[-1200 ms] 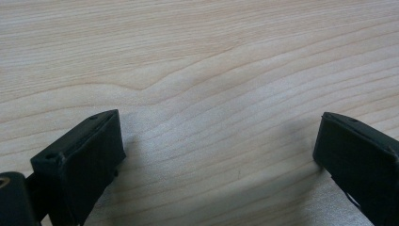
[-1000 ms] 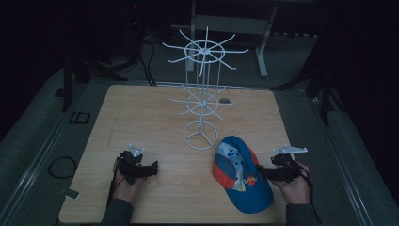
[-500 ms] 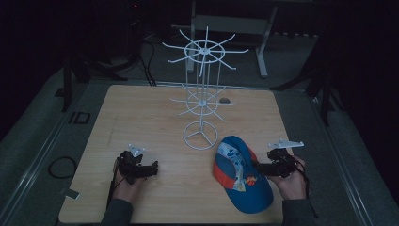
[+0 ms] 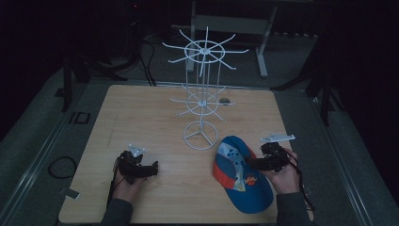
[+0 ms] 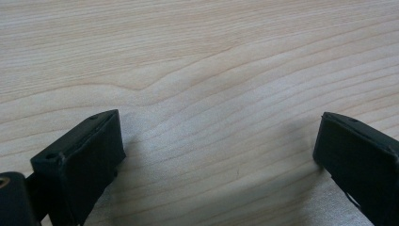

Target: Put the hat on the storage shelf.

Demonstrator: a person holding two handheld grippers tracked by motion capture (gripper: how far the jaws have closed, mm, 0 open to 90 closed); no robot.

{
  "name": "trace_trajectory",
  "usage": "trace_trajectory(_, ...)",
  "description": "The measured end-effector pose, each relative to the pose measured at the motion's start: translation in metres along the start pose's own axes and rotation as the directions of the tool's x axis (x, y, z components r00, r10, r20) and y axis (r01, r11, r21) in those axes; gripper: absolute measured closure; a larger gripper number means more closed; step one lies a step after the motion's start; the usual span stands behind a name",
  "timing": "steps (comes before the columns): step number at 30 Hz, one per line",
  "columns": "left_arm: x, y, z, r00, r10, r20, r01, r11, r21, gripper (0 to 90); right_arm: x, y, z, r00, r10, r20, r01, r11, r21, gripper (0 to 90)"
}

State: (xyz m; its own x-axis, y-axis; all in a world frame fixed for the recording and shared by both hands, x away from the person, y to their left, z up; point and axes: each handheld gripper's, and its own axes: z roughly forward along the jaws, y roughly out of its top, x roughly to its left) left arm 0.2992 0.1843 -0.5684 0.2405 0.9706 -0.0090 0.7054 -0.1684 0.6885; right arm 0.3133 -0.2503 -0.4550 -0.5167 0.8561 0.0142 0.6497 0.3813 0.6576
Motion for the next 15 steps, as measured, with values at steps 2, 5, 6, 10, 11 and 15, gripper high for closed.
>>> trace_trajectory(2, 0.000, 0.000, 0.000, 1.0000, 0.000, 0.000, 0.000, 1.0000, 0.000, 2.6, 0.001, 0.002, 0.002, 1.0000, -0.001, -0.006, 0.001, 1.000, 0.001, 19.6)
trace_trajectory(5, 0.000, 0.000, 0.000, 1.0000, 0.001, 0.000, -0.001, 1.0000, 0.001, 2.6, 0.002, 0.006, 0.007, 0.9999, -0.004, -0.012, 0.004, 1.000, 0.007, 19.5)
trace_trajectory(6, 0.000, 0.000, 0.000, 1.0000, 0.001, 0.000, -0.001, 1.0000, 0.000, 2.6, 0.003, 0.007, 0.008, 0.9999, -0.004, -0.014, 0.004, 1.000, 0.011, 19.4)
trace_trajectory(10, 0.000, 0.000, 0.000, 1.0000, 0.001, 0.000, -0.001, 1.0000, 0.001, 2.6, 0.006, 0.011, 0.014, 0.9997, -0.007, -0.022, 0.007, 1.000, 0.016, 18.2)
trace_trajectory(11, 0.000, 0.000, 0.000, 1.0000, 0.002, 0.001, -0.002, 1.0000, 0.001, 2.6, 0.007, 0.012, 0.016, 0.9996, -0.009, -0.027, 0.009, 1.000, 0.017, 18.0)
trace_trajectory(15, 0.000, 0.000, 0.000, 1.0000, 0.002, 0.001, -0.002, 1.0000, 0.001, 2.6, 0.009, 0.017, 0.023, 0.9990, -0.015, -0.042, 0.015, 1.000, 0.019, 17.3)
